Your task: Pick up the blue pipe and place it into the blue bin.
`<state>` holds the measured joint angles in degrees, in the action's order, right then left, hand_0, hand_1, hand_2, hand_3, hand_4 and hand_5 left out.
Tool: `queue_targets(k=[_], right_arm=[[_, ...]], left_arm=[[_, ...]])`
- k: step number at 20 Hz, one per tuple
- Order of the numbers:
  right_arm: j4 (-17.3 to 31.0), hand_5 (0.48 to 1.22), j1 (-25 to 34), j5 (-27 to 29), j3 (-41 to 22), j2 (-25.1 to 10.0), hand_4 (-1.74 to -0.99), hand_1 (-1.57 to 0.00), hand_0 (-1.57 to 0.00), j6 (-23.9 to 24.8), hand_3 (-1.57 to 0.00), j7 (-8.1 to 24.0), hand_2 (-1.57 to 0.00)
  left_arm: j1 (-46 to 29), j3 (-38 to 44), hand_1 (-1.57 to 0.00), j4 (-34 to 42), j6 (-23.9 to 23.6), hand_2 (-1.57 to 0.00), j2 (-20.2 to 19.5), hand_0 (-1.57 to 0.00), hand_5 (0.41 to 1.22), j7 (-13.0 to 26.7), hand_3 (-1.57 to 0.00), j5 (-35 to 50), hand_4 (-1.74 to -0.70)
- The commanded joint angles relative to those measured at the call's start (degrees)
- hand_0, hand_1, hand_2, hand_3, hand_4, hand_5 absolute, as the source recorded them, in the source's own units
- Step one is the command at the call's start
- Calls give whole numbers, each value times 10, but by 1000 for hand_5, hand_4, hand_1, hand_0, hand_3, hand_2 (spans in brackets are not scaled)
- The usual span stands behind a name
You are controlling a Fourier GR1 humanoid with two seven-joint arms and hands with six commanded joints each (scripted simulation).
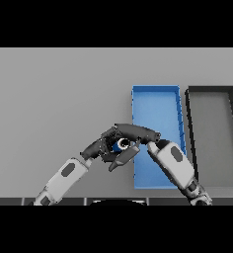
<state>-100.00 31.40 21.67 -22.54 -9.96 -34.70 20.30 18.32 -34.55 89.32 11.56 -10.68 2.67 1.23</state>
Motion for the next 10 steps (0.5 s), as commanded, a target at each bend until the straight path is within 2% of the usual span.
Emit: queue_targets(k=[1, 2, 3, 5, 7, 10], right_arm=[[-1, 666, 0, 19, -3, -1, -1562, -1124, -1134, 2, -957, 11, -1145], [2, 728, -3, 32, -5, -4, -1526, -1214, -1221, 6, -1080, 9, -1230], [-3, 826, -11, 42, -11, -3, -1495, -1285, -1291, 9, -1178, -8, -1298], [3, 968, -9, 36, -17, -5, -1452, -1388, -1392, 20, -1320, -54, -1396], [5, 1059, 7, -8, -24, -19, -1447, -1454, -1456, 23, -1410, -81, -1459], [6, 1138, 4, -2, -47, -27, -1470, -1511, -1512, 40, -1489, -105, -1514]], left_arm=[[-5, 4, -1017, -2, -5, -969, 10, -1063, 1221, -7, -939, 5, -1607], [-8, 8, -1128, -1, -2, -1051, 15, -1164, 1221, -5, -1065, 11, -1634], [-22, 7, -1217, 3, 2, -1115, 23, -1246, 1221, -15, -1166, 19, -1655], [-28, 20, -1344, 5, 9, -1254, 35, -1363, 1221, -17, -1312, 29, -1686], [-27, 27, -1426, -1, 13, -1348, 39, -1438, 1221, -27, -1405, 27, -1706], [-38, 31, -1497, 7, 19, -1401, 38, -1503, 1221, -17, -1486, 25, -1723]])
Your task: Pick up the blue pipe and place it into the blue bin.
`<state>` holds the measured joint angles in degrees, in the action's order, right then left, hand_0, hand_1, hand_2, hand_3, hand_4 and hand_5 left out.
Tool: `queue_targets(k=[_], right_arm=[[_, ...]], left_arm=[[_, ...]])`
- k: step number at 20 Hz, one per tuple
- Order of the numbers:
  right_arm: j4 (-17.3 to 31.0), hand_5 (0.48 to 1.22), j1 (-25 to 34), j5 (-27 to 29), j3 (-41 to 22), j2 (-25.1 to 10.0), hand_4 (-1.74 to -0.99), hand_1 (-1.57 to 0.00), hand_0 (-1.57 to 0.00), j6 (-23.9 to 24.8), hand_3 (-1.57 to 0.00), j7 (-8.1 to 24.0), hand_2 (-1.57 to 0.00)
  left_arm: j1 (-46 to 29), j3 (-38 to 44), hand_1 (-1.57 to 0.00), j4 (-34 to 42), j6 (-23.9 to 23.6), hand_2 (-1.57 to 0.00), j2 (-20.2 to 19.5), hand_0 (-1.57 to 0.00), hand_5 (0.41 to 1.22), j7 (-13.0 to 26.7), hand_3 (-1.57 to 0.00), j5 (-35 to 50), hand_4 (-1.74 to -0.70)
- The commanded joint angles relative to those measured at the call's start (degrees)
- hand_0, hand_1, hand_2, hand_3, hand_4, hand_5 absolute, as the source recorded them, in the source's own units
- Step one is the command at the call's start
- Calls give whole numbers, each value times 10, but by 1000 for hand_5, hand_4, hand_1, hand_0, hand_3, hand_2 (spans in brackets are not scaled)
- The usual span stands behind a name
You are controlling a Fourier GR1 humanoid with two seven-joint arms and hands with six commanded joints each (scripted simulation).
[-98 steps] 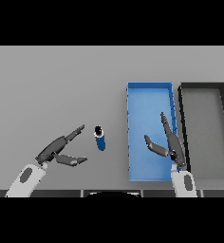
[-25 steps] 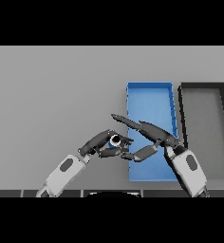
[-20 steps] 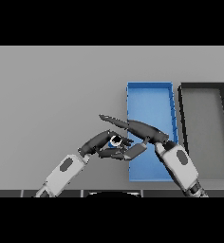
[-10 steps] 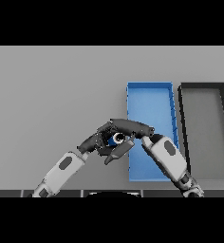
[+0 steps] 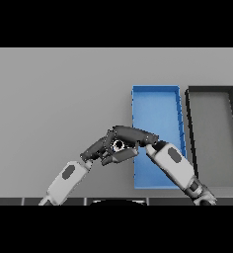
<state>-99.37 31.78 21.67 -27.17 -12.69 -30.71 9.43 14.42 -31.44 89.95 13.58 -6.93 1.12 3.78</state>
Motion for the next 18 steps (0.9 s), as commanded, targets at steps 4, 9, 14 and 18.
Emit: queue_targets(k=[4, 9, 14, 18], right_arm=[[-9, 1187, 5, 46, -3, -18, -1487, -1546, -1547, 30, -1537, 22, -1548], [-9, 1210, 13, 44, -11, -18, -1493, -1563, -1563, 28, -1560, 37, -1563], [-17, 1217, 6, 22, -16, -17, -1496, -1568, -1568, 36, -1567, 28, -1568], [-5, 1220, 16, 33, -12, -13, -1490, -1570, -1570, 31, -1570, 39, -1570]], left_arm=[[15, -4, -866, 1, 16, -781, -17, -925, 1221, -22, -853, -42, -1415], [20, -8, -283, -10, 33, -255, -21, -303, 1020, -44, -279, -101, -1041], [22, -2, -92, -5, 31, -83, -32, -98, 697, -14, -91, -101, -898], [21, 4, -37, -11, 34, -33, -27, -40, 599, -9, -37, -86, -887]])
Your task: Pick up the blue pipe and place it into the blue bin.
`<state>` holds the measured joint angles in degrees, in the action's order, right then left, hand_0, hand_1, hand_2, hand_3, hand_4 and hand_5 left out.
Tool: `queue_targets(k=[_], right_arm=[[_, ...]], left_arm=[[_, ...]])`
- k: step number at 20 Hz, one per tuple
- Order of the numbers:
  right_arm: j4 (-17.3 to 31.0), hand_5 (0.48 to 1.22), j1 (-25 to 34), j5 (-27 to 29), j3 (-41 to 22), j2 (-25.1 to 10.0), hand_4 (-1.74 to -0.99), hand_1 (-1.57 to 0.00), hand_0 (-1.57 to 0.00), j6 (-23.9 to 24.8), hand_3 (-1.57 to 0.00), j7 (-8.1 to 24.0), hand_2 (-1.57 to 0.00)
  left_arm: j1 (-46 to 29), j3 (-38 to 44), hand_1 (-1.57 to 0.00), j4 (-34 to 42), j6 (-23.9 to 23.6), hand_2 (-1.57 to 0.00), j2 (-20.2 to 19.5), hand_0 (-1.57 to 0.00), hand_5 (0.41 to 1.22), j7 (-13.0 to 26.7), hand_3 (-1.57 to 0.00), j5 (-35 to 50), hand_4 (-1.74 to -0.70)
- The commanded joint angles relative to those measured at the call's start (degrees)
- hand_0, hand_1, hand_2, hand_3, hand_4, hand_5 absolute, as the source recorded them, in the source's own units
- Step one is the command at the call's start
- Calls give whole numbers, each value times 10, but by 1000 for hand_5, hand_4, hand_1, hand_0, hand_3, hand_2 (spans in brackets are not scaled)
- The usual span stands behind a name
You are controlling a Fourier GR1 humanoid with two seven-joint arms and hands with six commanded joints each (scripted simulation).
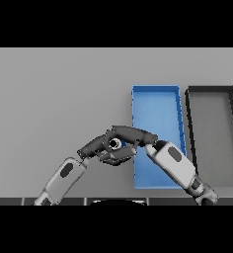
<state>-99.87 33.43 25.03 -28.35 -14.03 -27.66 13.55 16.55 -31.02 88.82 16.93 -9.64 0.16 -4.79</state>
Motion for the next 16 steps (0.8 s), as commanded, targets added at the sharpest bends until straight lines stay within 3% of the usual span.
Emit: queue_targets(k=[1, 4, 6, 7, 9, 11, 13, 16], right_arm=[[6, 1220, 2, 0, 4, 0, -1490, -1570, -1570, -2, -1570, -2, -1570], [-7, 1220, -5, 24, 12, -1, -1489, -1571, -1571, 6, -1570, 3, -1571], [-15, 1221, 3, 79, 22, -5, -1491, -1571, -1571, 21, -1571, 31, -1571], [-23, 1221, 5, 97, 25, -14, -1541, -1571, -1571, 23, -1571, 40, -1571], [-30, 1221, 32, 157, 44, -29, -1613, -1571, -1571, 41, -1571, 73, -1571], [-34, 1221, 67, 220, 63, -31, -1659, -1571, -1571, 80, -1571, 130, -1571], [-31, 1171, 110, 275, 98, -42, -1689, -1571, -1571, 119, -1571, 156, -1571], [5, 1134, 192, 325, 152, -67, -1714, -1571, -1571, 141, -1571, 121, -1571]], left_arm=[[-6, -1, -30, 1, -4, -27, 4, -32, 587, 6, -29, 2, -889], [-4, 6, -15, -1, -7, -13, 1, -16, 562, 16, -14, 7, -896], [-11, 2, -9, -6, -8, -8, 2, -10, 548, 23, -9, 3, -901], [-15, 1, -7, -1, -7, -6, 2, -8, 541, 26, -7, 5, -906], [-3, 3, -4, -15, -6, -4, 11, -4, 524, 43, -4, 7, -914], [-9, -2, -2, -10, -8, -2, 10, -3, 507, 35, -2, 6, -915], [-6, 2, -1, -4, -1, -1, 3, -1, 503, 34, -1, 14, -920], [-13, -6, 0, 6, -2, 0, 6, 0, 503, 50, 0, 12, -915]])
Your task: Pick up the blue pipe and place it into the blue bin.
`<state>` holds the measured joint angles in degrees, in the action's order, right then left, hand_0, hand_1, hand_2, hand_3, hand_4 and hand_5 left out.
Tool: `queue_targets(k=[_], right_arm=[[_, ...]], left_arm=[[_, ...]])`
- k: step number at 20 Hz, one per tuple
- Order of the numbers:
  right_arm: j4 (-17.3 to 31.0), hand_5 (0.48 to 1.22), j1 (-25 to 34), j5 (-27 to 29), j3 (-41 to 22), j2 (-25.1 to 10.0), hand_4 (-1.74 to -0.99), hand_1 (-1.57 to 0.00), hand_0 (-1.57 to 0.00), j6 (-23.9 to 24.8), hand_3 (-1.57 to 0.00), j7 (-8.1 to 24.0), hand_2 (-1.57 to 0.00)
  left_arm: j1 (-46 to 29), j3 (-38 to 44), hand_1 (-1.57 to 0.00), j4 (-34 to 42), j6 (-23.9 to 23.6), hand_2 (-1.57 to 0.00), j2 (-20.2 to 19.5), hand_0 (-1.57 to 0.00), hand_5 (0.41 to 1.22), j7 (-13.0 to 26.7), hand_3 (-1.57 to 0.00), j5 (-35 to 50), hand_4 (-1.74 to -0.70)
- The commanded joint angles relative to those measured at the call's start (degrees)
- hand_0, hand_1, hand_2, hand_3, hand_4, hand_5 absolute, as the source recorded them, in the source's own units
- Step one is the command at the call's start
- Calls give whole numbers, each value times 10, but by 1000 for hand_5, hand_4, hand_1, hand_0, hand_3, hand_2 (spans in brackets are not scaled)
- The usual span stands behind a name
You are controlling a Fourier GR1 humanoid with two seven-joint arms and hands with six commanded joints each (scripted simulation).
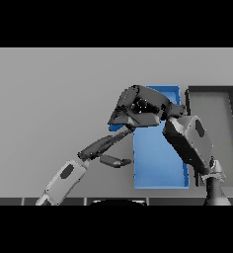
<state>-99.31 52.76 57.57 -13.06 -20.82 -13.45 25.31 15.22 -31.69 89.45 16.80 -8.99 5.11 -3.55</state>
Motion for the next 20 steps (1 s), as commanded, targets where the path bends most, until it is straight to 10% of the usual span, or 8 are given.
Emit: queue_targets(k=[1, 7, 11, 20], right_arm=[[6, 1127, 13, 2, 11, -12, -1720, -1571, -1571, 4, -1571, -10, -1571], [154, 1131, 103, -43, 56, -70, -1735, -1571, -1571, 71, -1571, -27, -1571], [240, 1124, 54, -92, 61, -98, -1739, -1571, -1571, 65, -1571, -25, -1571], [230, 1120, -123, -160, 49, -79, -1741, -1571, -1571, 117, -1571, 72, -1571]], left_arm=[[-2, -3, 0, 7, -1, 0, 0, 0, 502, -2, 0, -2, -912], [-9, 5, 1, 15, 8, 1, -18, 1, 491, -6, 1, 6, -907], [-3, 14, 1, 2, 9, 1, -17, 1, 489, -9, 1, 12, -906], [-6, 10, 1, -3, 4, 1, -5, 1, 466, -2, 1, 10, -887]])
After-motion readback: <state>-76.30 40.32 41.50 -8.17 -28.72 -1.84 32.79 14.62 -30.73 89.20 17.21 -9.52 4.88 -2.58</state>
